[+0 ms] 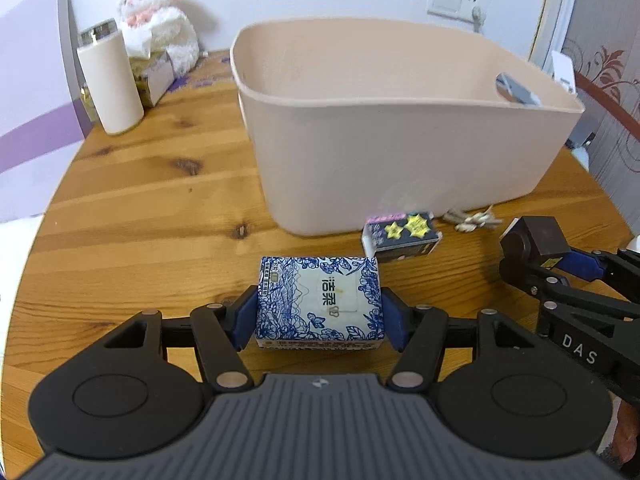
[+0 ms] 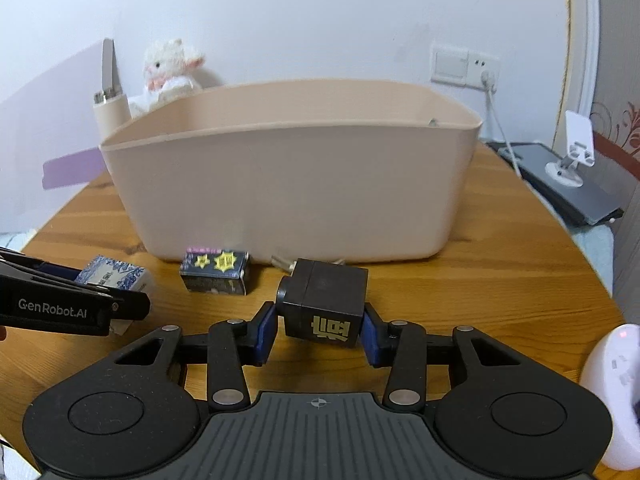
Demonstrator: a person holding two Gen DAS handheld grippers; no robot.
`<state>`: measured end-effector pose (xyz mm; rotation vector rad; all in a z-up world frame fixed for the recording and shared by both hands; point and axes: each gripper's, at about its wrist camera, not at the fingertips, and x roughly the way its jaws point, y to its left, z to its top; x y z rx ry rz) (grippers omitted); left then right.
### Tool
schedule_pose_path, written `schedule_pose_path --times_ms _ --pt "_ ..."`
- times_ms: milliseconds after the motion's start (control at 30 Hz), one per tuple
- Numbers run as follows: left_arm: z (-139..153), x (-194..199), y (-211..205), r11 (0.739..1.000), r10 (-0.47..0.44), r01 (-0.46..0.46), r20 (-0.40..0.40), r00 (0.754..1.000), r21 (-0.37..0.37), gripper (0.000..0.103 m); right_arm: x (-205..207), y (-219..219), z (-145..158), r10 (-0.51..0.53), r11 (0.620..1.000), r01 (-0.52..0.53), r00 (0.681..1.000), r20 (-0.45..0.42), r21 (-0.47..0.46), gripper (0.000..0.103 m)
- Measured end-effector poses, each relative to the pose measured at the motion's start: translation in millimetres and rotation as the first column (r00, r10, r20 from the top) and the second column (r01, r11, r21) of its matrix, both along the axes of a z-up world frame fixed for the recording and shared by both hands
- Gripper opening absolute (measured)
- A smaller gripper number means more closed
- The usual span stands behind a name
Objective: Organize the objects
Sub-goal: 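Carry both boxes into the beige basket and open both tools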
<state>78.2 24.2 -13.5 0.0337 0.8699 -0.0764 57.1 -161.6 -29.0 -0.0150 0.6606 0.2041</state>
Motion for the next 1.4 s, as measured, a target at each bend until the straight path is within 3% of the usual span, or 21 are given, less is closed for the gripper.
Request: schedule_pose_path --times_ms 467,900,1200,1400 --pt "69 -11 -16 0.999 -0.034 0.035 0.186 0.982 -0.003 0.064 -5 -28 64 -0.048 0.999 0.045 0.98 0.191 0.02 0.041" --pt "110 27 -31 1.0 -0.019 0.014 0.307 0.951 0.018 0.064 27 -31 102 -0.06 0.998 0.055 0.953 0.298 0.027 0.041" --pt "87 97 -47 0.999 0.012 -0.021 0.204 0.979 0.043 0.064 68 -32 89 -0.077 0.996 0.066 0.969 0.235 0.052 0.041" --pt "54 130 -54 0.999 -0.003 0.0 0.059 0.998 0.046 0.064 100 -33 69 -0.081 0.996 0.077 0.983 0.165 0.035 0.041"
